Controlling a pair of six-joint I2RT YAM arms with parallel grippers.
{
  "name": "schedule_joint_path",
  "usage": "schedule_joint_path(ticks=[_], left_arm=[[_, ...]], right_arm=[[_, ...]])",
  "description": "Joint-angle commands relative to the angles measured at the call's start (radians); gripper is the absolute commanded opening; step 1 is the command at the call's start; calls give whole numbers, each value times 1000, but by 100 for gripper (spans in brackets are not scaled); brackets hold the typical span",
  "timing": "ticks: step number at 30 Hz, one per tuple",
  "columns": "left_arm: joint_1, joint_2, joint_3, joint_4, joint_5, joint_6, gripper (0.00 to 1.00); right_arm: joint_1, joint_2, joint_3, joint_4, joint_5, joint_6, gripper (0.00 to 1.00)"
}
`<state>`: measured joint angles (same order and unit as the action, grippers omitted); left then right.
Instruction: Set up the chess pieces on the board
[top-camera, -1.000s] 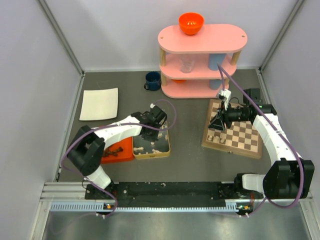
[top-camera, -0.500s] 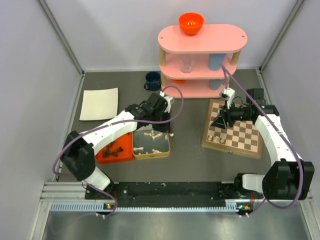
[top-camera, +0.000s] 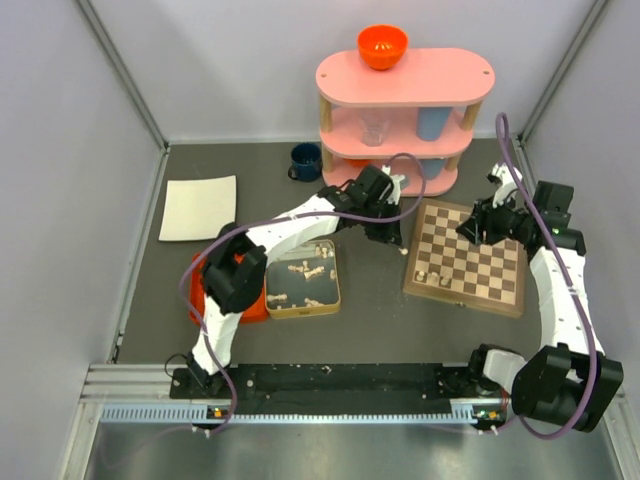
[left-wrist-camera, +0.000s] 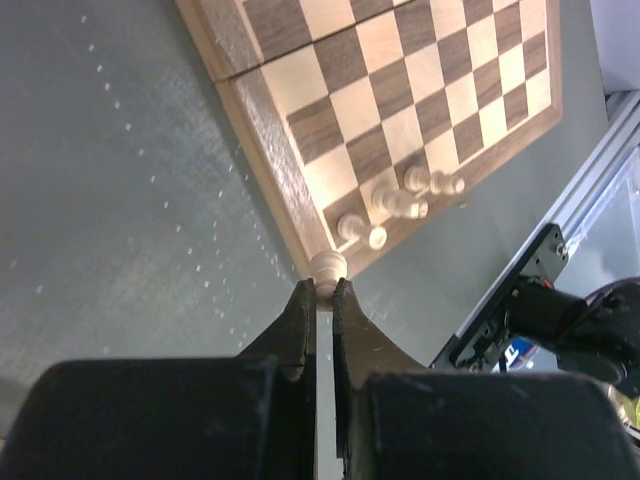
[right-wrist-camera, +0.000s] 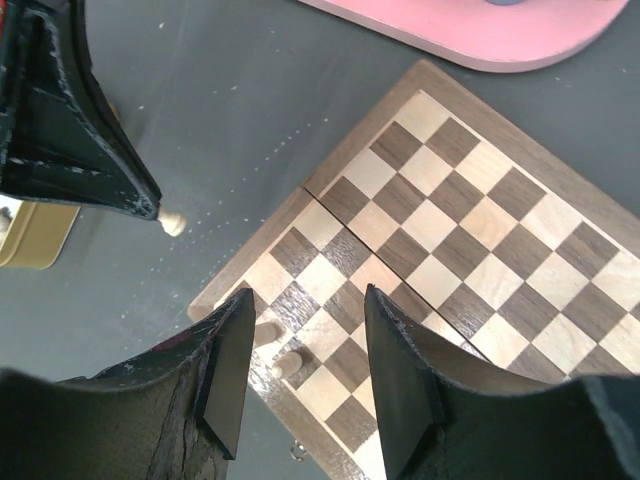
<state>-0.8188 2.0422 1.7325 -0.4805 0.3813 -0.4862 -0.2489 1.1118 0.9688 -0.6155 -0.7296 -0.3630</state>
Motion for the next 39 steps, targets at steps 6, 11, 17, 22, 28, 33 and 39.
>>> schedule_joint_path(ticks=[6,11,17,22,28,33,39], left_arm=[[-49,167,223,11,10,-64,0],[-71,237,311,-41,-50,-52,0],[-95,286,374,-89,-107,-31,0],[-112,311,401,-119,-144,-8,0],[-125,335,423,-142,-160,3,0],[-131,345,434,-158,-168,9,0],[-134,348,440,-165,-182,15,0]], right_arm=[[-12,-26,-8,66,58,45,49],[-12,-27,-10,68,56,49,50],[-12,-29,-10,68,59,47,50],[-12,-30,-10,68,59,49,50],[-10,-32,-12,69,59,49,50],[-12,-30,-12,69,59,48,50],[-10,-32,-12,71,59,47,51]])
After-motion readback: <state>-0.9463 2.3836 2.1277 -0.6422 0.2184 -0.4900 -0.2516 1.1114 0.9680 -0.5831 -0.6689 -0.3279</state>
